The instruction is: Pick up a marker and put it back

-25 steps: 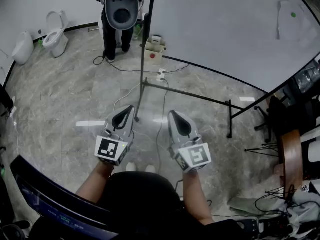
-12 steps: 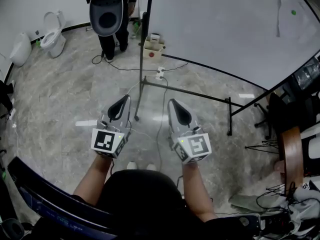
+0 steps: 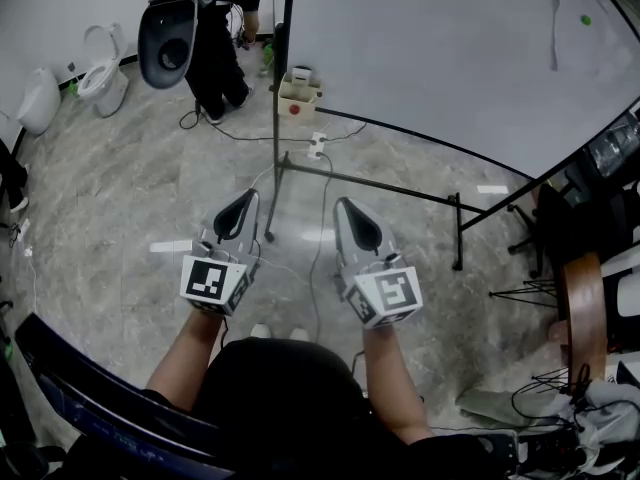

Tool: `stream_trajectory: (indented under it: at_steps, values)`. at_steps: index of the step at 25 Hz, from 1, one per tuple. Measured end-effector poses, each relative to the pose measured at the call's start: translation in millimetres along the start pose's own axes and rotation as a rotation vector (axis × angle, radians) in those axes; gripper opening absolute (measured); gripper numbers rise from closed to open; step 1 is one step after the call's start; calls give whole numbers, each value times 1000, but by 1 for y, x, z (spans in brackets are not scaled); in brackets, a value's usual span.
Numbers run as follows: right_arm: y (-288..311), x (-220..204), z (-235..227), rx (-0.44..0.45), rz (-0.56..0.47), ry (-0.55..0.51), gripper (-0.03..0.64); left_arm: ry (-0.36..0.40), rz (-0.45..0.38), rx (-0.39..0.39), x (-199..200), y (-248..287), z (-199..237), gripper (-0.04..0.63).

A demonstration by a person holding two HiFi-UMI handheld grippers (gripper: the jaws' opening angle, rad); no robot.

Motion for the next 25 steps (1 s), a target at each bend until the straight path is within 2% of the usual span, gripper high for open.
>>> stream_trajectory:
  at_steps: [8, 11, 16, 22, 25]
  values:
    - [-5, -6, -21, 36, 4, 9, 9, 7, 3, 33, -5, 8, -14, 3]
    - [-9, -11, -26, 45, 12, 17, 9, 5, 32, 61, -8, 6, -20, 3]
    - [-10, -15, -31, 55, 25, 24, 9, 18, 21, 63, -14, 4, -22, 3]
    - [1, -18, -33, 47, 36, 22, 9, 5, 35, 84, -14, 9, -14, 4]
    - [12, -18, -31, 46, 42, 17, 9, 7, 25, 64, -18, 15, -4, 3]
Point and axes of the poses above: the fingertips, and each gripper's own axes: y forward along the fingers, z to its left, x out of its top, the point moved 9 cm from there along -y, backward along the fingers, and after that the axes turned 7 degrees about -x, right-handed, at the moved point
